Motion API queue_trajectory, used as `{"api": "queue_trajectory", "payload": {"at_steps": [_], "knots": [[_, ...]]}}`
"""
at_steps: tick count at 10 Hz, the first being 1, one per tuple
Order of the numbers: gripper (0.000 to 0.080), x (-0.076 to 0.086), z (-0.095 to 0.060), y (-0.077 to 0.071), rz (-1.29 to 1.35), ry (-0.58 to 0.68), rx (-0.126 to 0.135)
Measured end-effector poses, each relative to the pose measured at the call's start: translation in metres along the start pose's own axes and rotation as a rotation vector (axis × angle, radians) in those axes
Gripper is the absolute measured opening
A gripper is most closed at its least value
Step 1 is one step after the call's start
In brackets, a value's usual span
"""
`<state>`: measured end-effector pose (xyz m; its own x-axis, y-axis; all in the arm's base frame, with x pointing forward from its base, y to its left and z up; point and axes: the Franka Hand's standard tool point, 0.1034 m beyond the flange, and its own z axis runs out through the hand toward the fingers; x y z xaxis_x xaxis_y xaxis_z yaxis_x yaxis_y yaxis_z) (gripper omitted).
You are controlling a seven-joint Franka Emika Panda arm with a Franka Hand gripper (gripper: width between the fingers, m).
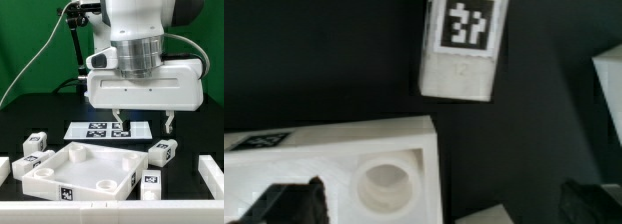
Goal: Assemble one leg
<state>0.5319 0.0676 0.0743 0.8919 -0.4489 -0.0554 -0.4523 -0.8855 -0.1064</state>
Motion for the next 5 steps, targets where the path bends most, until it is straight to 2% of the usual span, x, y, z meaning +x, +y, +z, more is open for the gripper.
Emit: {"api": "queue_trajectory", "payload": {"at_steps": [3,4,5], "knots": [[0.0649,-0.0016,0.0008,0.0005,-0.011,-0.024,-0.003],[0.0649,-0.0051,0.0042,0.0031,-0.019,-0.061,-0.002],[0.0649,-0.0096,0.0046,0.0043,0.003,-0.179,-0.006]]}}
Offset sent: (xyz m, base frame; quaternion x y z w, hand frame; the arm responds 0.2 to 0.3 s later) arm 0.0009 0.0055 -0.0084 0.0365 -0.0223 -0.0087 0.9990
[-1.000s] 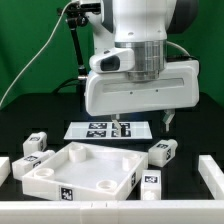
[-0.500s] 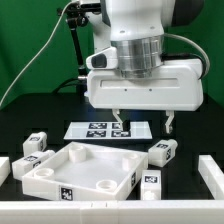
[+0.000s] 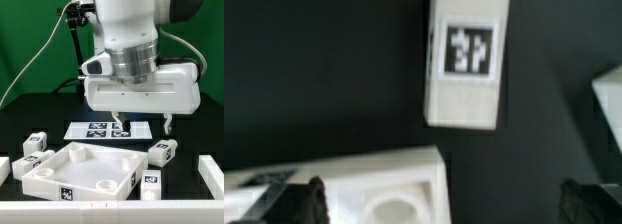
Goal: Assemble one leg
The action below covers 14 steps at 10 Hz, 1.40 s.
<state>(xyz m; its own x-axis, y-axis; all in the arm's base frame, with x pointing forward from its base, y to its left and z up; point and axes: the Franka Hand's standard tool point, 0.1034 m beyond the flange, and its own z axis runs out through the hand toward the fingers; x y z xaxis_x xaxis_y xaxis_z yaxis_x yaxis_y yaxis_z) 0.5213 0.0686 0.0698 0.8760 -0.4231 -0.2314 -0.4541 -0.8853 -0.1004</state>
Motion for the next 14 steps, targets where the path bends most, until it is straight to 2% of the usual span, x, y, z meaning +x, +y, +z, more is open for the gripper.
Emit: {"api": "queue_trajectory", "payload": {"at_steps": [1,3,4,7,8,9,11,12,14], "knots": [[0.0649,0.006,-0.001,-0.004,0.033,-0.090,0.029],[0.0649,0.000,0.002,-0.003,0.085,-0.308,0.074],[0.0649,0.003,0.003,-0.003,0.084,-0.359,0.074],[0.0649,-0.004,0.007,0.003,0.079,-0.555,0.062],[0.0649,-0.007,0.014,0.003,0.123,-0.603,0.034],[0.0649,-0.011,0.022,-0.001,0.161,-0.621,-0.005],[0.0649,-0.014,0.030,-0.003,0.152,-0.633,-0.006],[0.0649,-0.013,0.029,-0.002,0.142,-0.634,0.004],[0.0649,-0.019,0.031,0.001,0.142,-0.674,-0.002]]}}
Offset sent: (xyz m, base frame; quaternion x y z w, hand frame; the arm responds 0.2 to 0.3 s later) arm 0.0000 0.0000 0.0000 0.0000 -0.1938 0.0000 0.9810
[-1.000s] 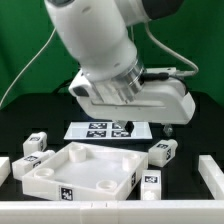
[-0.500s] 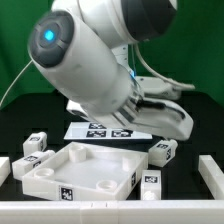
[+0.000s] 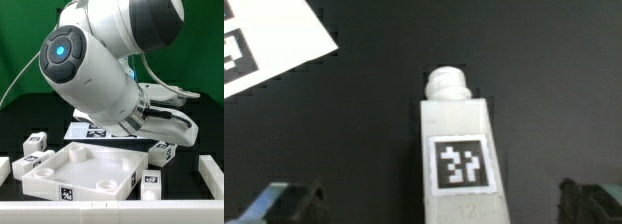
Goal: Assemble one leg
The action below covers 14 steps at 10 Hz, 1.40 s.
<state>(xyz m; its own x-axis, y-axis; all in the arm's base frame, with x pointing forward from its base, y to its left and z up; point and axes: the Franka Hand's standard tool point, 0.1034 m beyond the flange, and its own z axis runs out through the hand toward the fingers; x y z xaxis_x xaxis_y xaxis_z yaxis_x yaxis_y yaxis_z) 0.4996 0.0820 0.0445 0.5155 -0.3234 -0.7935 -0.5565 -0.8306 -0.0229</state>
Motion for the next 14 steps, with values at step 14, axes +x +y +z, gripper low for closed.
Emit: {"api": "queue_trajectory", "payload": {"at_steps": [14], "knots": [[0.0649,0.017,0.018,-0.025,-0.072,-0.094,-0.043]]}}
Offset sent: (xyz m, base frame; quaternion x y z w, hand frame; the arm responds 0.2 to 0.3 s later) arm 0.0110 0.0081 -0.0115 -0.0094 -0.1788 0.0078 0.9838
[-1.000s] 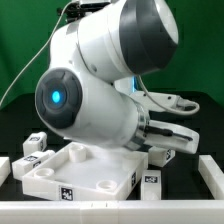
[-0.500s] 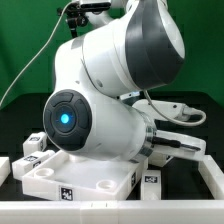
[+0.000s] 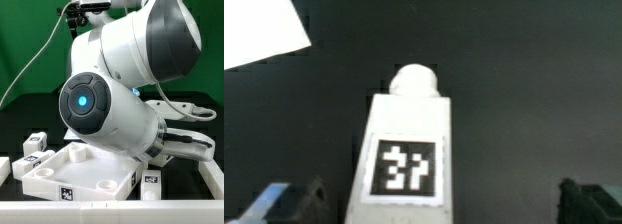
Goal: Assemble one leg
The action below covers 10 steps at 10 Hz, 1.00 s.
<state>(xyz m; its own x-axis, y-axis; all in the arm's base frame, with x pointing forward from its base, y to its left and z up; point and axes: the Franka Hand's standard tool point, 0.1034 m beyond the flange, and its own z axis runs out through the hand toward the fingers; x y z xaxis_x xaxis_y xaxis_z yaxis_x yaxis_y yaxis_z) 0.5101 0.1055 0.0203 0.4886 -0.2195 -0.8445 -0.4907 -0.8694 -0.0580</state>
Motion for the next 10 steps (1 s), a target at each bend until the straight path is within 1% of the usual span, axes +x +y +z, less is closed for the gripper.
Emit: {"api": "queue_trajectory", "payload": {"at_steps": [1,2,3,4,5,6,9,10], "knots": [[0.0529,0.000,0.000,0.000,0.000,0.000,0.000],[0.0393,0.000,0.000,0.000,0.000,0.000,0.000],[0.0393,0.000,0.000,0.000,-0.007,0.000,0.001],[0.0276,0.000,-0.003,0.001,-0.017,0.002,0.003],[0.0276,-0.002,-0.007,0.002,-0.026,0.005,0.006],[0.0276,-0.008,-0.013,0.003,-0.038,-0.001,0.006],[0.0276,-0.041,-0.043,0.011,-0.063,-0.055,0.005],[0.0276,-0.042,-0.048,0.011,-0.064,-0.044,0.009]]}}
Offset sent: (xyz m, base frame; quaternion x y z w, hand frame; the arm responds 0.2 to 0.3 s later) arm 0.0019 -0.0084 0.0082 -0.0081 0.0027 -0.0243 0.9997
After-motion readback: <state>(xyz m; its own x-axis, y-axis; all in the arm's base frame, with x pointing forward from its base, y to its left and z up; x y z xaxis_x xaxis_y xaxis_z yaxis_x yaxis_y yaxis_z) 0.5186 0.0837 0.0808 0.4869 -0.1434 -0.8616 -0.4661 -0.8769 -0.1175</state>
